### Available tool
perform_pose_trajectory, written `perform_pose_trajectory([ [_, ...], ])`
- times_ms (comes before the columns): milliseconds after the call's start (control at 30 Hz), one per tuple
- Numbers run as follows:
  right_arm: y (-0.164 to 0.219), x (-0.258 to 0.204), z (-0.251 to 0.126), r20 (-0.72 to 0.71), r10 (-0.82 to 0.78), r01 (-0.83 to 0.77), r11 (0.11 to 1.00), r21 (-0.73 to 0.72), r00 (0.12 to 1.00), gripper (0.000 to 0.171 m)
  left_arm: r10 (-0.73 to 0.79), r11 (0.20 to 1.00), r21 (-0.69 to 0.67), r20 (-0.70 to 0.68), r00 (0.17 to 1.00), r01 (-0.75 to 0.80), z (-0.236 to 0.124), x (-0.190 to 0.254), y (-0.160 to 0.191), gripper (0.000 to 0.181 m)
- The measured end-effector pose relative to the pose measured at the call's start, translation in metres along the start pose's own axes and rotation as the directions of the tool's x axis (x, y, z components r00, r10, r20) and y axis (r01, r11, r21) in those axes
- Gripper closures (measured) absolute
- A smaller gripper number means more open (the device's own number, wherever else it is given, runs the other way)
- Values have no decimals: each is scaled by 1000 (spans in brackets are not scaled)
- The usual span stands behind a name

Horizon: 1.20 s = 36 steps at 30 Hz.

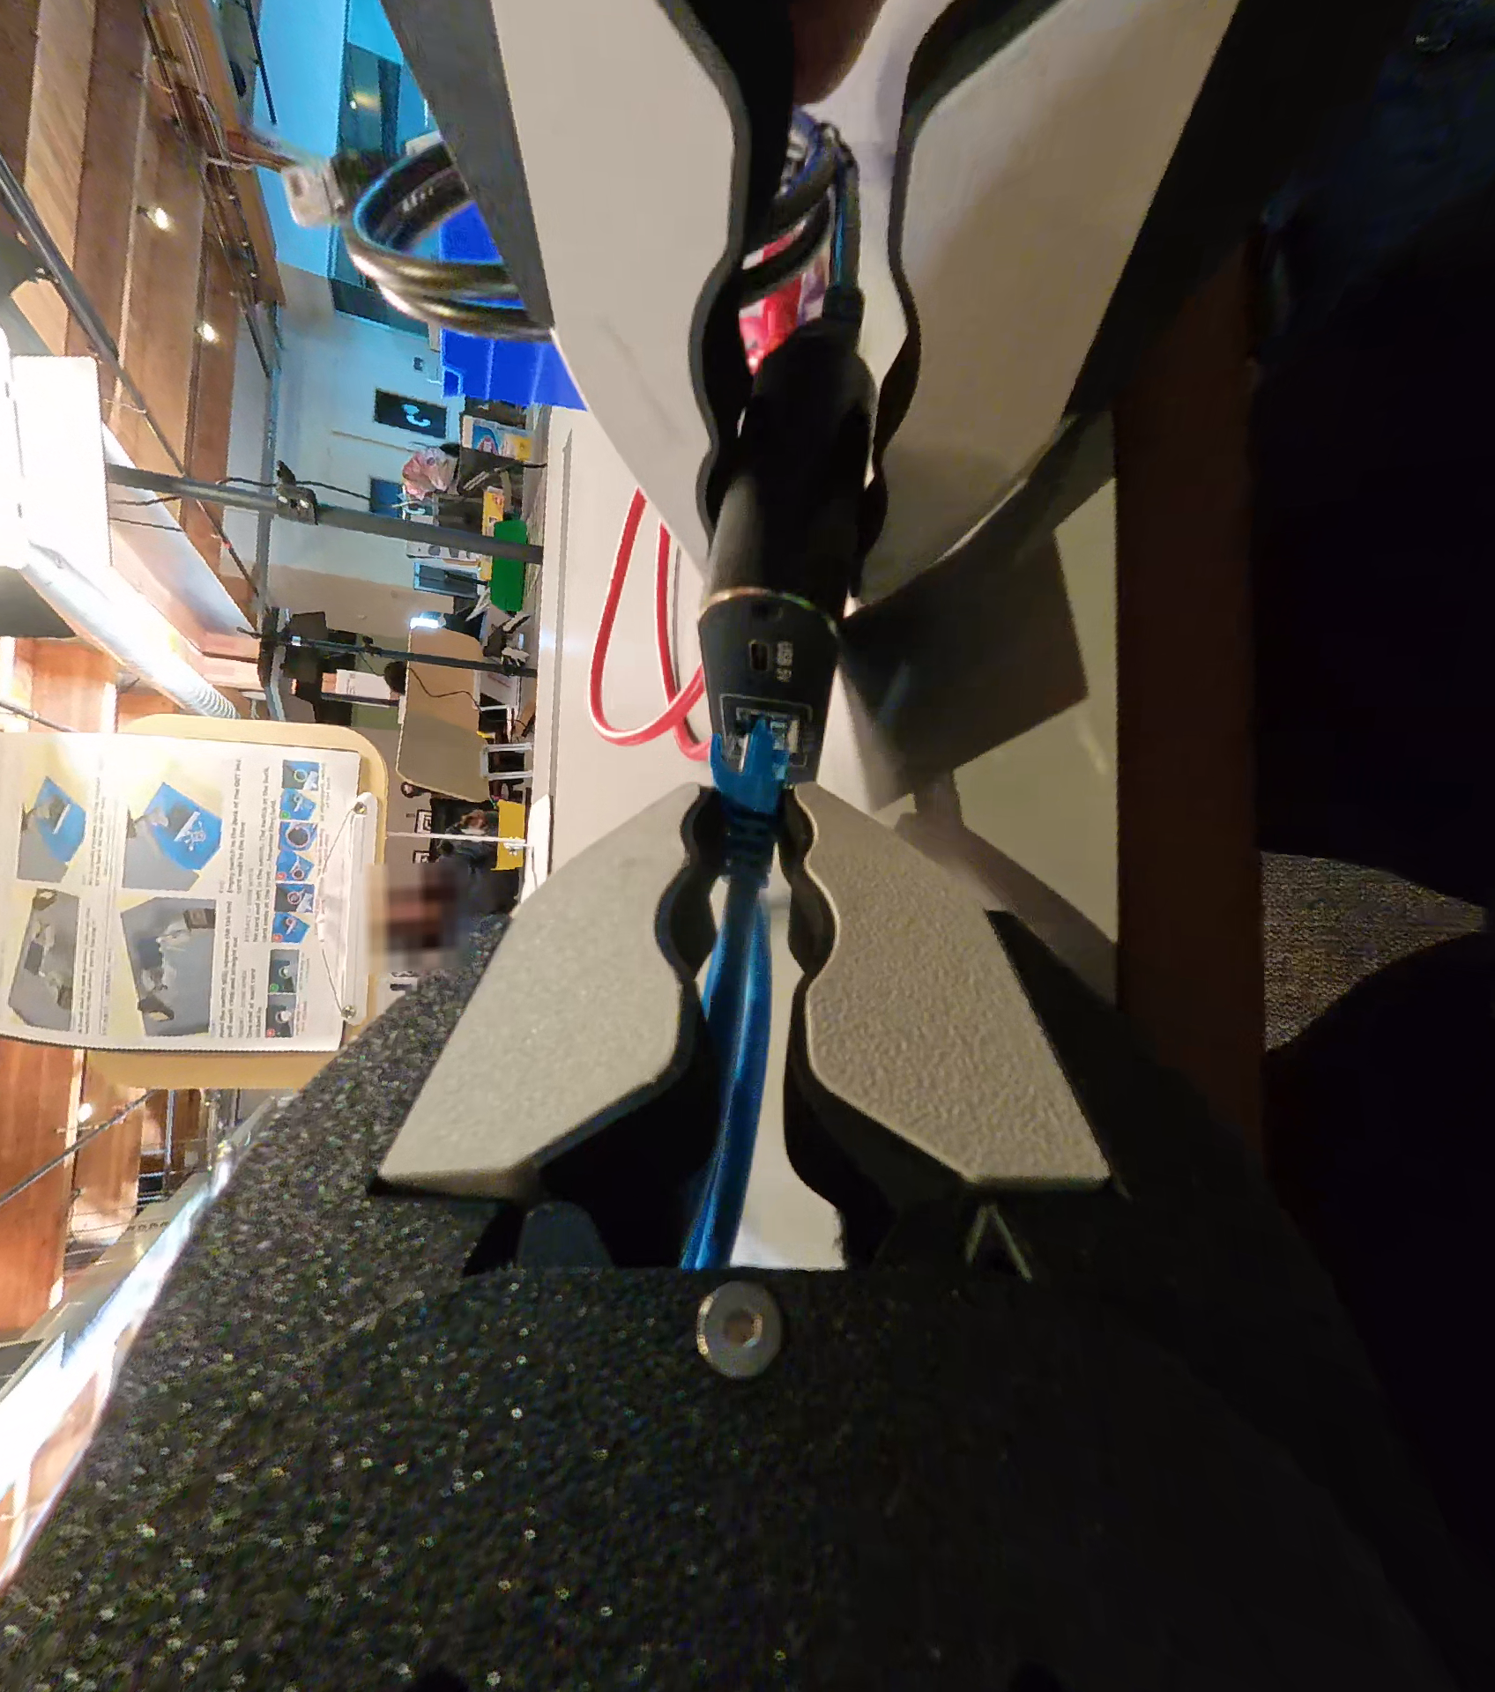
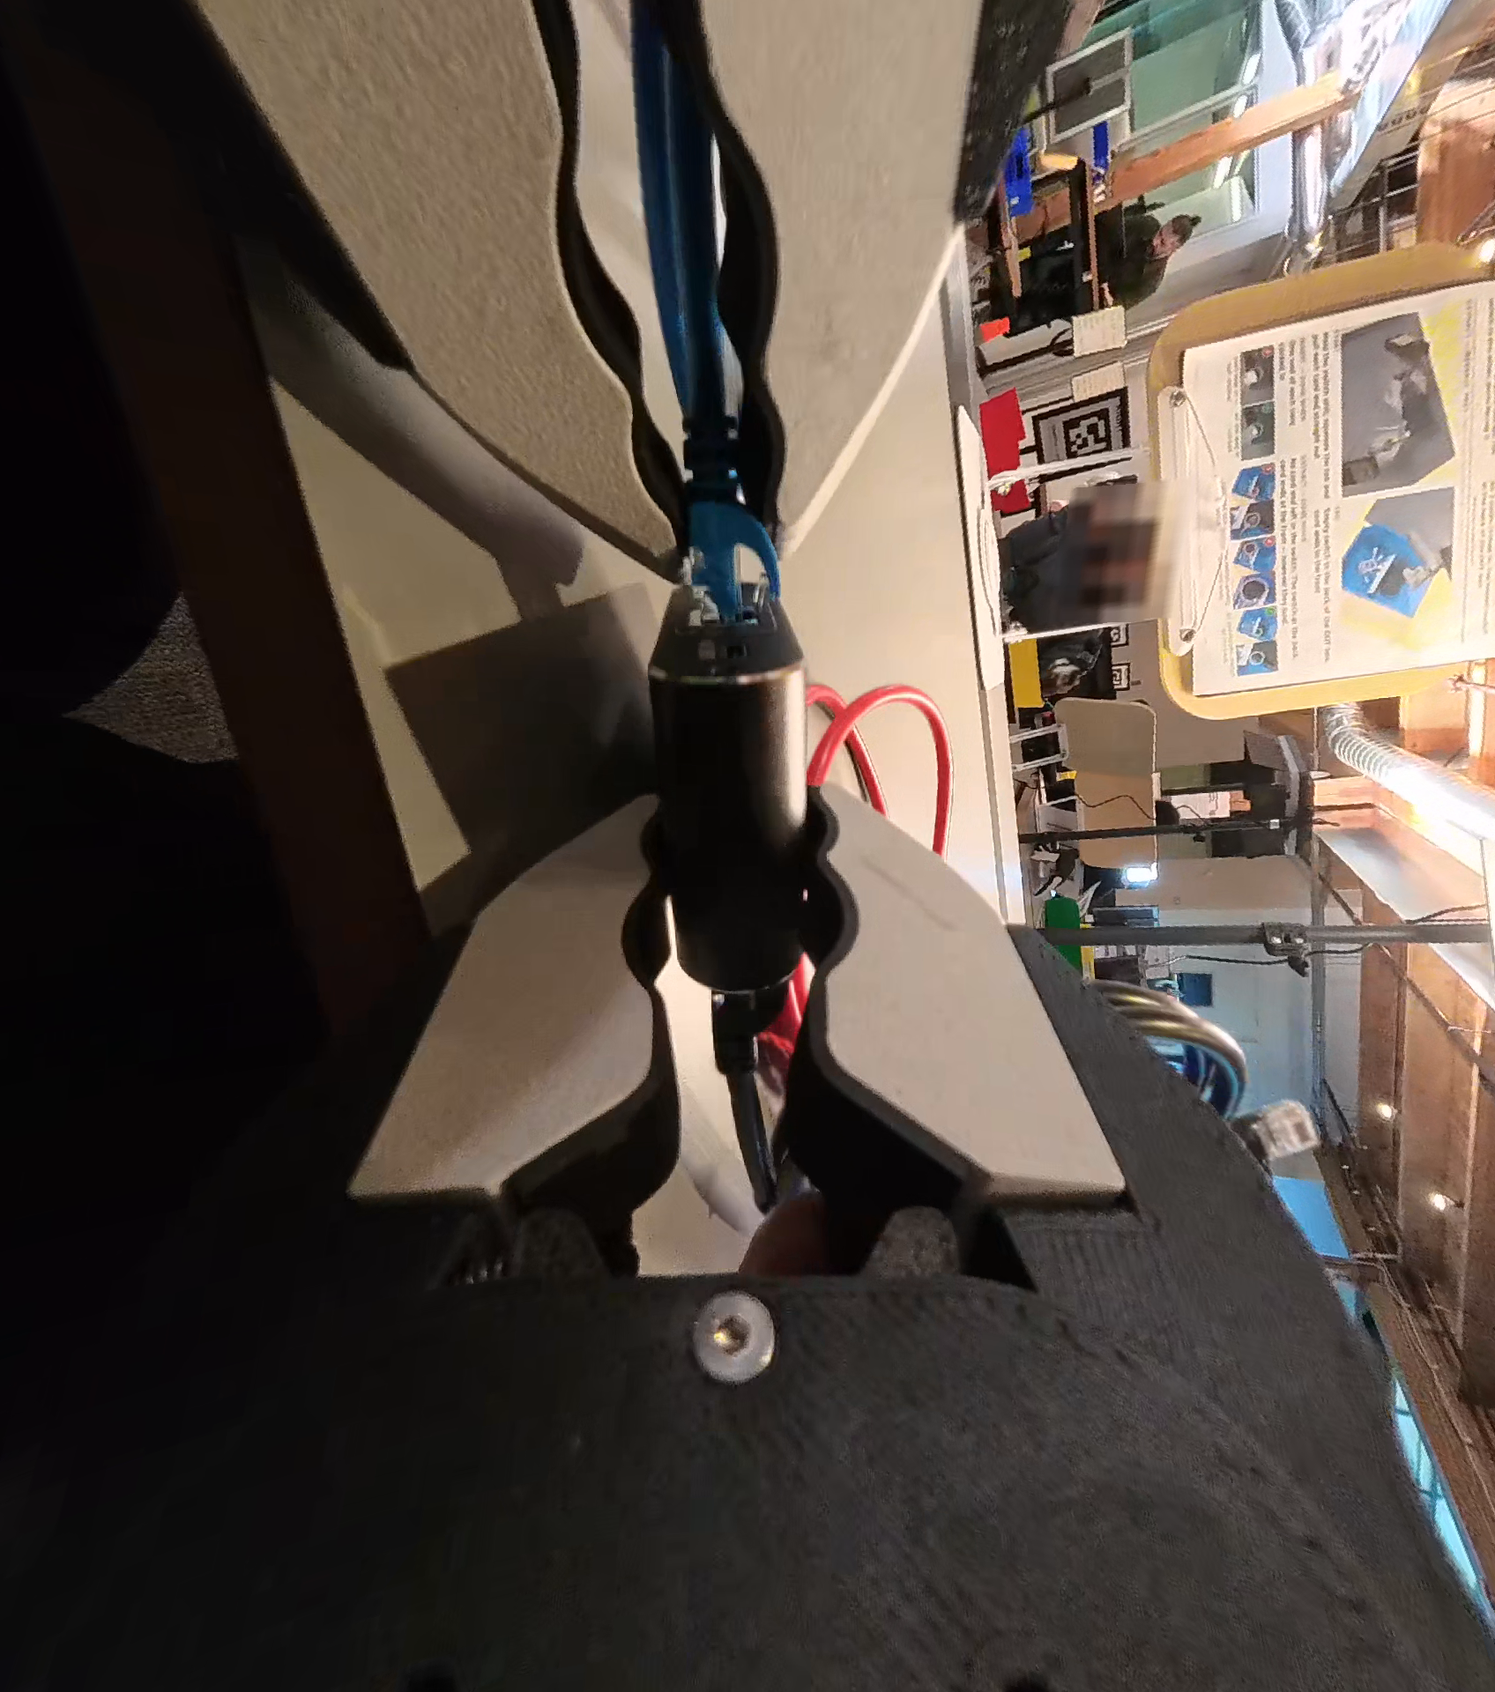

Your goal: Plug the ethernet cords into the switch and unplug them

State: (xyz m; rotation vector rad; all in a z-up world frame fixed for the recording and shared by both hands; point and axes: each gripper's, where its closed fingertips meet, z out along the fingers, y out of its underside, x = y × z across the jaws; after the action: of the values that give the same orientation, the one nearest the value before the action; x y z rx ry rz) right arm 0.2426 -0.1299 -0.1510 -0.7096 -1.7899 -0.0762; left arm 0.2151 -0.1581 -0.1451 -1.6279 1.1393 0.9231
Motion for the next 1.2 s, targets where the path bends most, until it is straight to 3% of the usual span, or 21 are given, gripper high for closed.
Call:
perform_pose_trajectory([
  [167, -1, 4, 5, 6, 74, -74, 997, 5, 997, 145, -58, 998, -2, 47, 997, 58, 4, -5, 5, 164],
  [400, 3, 13, 9, 32, 101, -100, 994, -33, 994, 145, -258, 962, 127, 151, 954, 240, -20, -30, 2, 148],
  [700, 8, 30, 9, -1, 116, -116, 992, -51, 993, 145, -604, 797, 143, 158, 781, 587, -58, -53, 67, 155],
  [833, 9, 47, 8, -45, 134, -136, 989, -52, 990, 145, -614, 786, 71, 198, 764, 614, -61, -54, 91, 157],
  [1033, 13, 109, -3, -202, 189, -199, 980, -27, 961, 145, -518, 841, -50, 208, 830, 538, -48, -41, 96, 158],
  [1200, 33, 208, -49, -431, 334, -343, 937, 59, 838, 145, -491, 853, -79, 219, 843, 517, -46, -39, 98, 160],
])
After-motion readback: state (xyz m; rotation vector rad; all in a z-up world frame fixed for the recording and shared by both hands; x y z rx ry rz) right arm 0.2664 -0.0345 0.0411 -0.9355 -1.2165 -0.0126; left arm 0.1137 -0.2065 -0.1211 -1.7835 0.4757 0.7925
